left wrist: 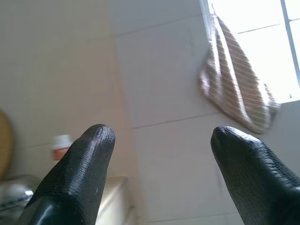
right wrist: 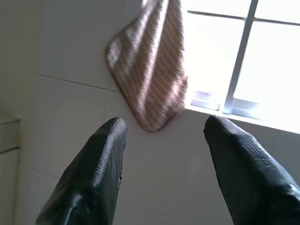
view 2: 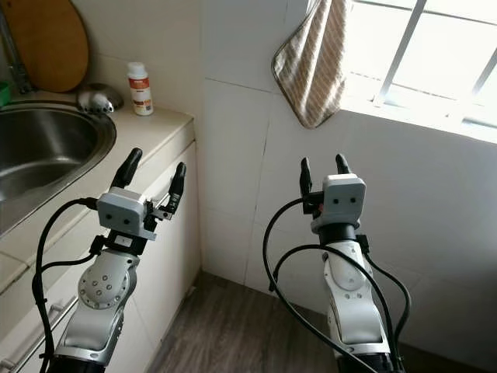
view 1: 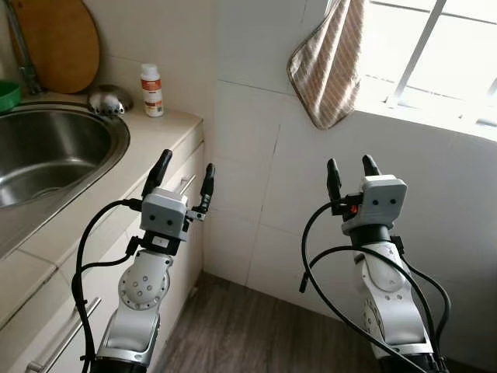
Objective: Kitchen organization
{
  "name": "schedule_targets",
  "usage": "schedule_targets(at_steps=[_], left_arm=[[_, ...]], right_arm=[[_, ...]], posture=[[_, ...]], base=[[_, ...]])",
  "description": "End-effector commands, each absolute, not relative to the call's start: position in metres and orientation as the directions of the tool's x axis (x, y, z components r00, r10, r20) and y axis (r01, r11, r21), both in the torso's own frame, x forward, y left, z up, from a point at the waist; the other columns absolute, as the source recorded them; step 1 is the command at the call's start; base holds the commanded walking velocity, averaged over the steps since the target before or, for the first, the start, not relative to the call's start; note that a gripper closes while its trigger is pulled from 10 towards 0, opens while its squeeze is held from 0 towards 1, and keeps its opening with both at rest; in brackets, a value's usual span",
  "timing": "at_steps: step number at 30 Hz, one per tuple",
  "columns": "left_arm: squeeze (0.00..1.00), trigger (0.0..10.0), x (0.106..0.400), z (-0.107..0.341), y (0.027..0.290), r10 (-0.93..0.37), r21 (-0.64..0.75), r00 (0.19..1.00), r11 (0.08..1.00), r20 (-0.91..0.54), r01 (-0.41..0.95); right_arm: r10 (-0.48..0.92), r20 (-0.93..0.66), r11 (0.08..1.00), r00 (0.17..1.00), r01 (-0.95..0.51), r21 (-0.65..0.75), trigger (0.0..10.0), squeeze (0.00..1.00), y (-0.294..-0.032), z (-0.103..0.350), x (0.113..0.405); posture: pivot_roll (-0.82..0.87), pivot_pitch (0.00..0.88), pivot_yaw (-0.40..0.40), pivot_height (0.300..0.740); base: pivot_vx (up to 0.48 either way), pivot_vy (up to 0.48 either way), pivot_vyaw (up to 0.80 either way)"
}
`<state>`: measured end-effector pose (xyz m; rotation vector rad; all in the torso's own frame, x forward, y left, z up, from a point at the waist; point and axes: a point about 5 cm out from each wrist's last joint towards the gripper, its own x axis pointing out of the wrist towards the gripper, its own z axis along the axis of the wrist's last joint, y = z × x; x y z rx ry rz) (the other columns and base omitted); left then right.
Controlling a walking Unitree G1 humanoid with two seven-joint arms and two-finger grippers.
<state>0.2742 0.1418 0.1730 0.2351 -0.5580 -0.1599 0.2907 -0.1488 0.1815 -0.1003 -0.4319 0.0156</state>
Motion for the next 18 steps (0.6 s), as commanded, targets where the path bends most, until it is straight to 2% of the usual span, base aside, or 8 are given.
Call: schedule_targets(at_steps=[1, 18], left_arm=[[0.00, 10.0, 0.2753, 0.1707, 0.1319, -0.250, 0.284, 0.838, 0.951, 0.485, 0.120], [0.00, 10.0, 0.2761, 0.1673, 0.1316, -0.254, 0.287, 0.852, 0.949, 0.458, 0.129]], right_arm=[[0.013, 0.420, 0.993, 0.907, 0.036, -0.109, 10.0, 0.00, -0.1557, 0.1820, 0.2906], [0.007, 0.416, 0.993, 0.909, 0.043, -0.110, 10.0, 0.00, -0.1556, 0.1803, 0.2908]], posture=[[0.00, 0.000, -0.061, 0.740], [0.00, 0.000, -0.056, 0.740]], base=[[0.000, -0.472, -0.80], [0.000, -0.474, -0.80]])
